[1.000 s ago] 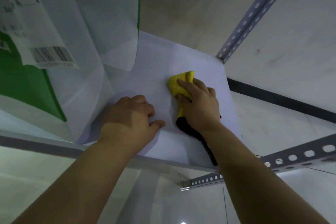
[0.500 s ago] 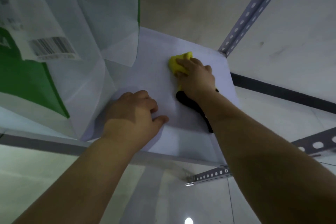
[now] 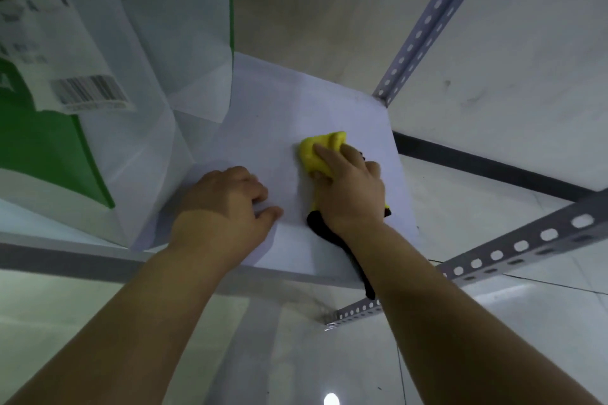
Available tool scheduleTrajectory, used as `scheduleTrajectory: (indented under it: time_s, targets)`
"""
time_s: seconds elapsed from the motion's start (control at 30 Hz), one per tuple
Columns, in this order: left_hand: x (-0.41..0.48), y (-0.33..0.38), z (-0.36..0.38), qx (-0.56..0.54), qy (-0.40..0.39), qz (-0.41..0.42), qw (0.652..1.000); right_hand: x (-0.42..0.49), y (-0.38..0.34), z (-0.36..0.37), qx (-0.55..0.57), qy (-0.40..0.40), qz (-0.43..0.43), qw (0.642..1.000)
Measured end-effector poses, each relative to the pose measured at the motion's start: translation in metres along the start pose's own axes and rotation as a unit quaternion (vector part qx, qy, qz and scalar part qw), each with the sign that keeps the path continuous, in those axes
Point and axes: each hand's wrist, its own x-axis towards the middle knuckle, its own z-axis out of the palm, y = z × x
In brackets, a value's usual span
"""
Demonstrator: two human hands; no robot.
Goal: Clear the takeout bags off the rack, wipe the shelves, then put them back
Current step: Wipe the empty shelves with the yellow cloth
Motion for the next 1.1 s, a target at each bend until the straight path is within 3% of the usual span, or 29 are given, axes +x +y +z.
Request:
scheduleTrajectory:
  time_s: [0.1, 0.2, 0.33, 0.53, 0.73, 0.83, 0.97, 1.1]
  targets:
    - [-0.001, 0.001, 0.0, 0.005, -0.007, 0.008, 1.0, -0.026, 0.005, -0.008, 0.027, -0.008, -0.052, 0.998]
    - [-0.003, -0.001, 0.001, 0.003, -0.015, 0.025, 1.0, -0.028, 0.017, -0.015, 0.017, -0.031, 0.027, 0.999]
    - [-0.007, -0.001, 0.004, 0.016, -0.022, 0.041, 0.999, -0.035, 0.013, -0.015, -0.025, 0.0, 0.122, 0.992]
    - [-0.022, 0.004, 0.001, 0.03, -0.023, 0.024, 0.999, -0.068, 0.019, -0.027, -0.006, -0.049, -0.014, 0.999]
    - [-0.042, 0.014, -0.005, 0.055, -0.011, 0.045, 0.997, -0.08, 0.022, -0.028, -0.016, -0.023, 0.069, 0.997]
    - [-0.049, 0.02, -0.01, 0.081, -0.025, 0.049, 0.995, -0.09, 0.014, -0.029, -0.021, -0.021, 0.055, 0.998]
    - [-0.064, 0.034, -0.02, 0.122, -0.104, 0.045, 0.986, -0.109, 0.012, -0.04, -0.017, -0.068, 0.016, 0.997]
    - [-0.078, 0.052, -0.04, 0.143, -0.155, -0.018, 0.977, -0.108, 0.017, -0.061, 0.018, -0.154, -0.006, 0.988]
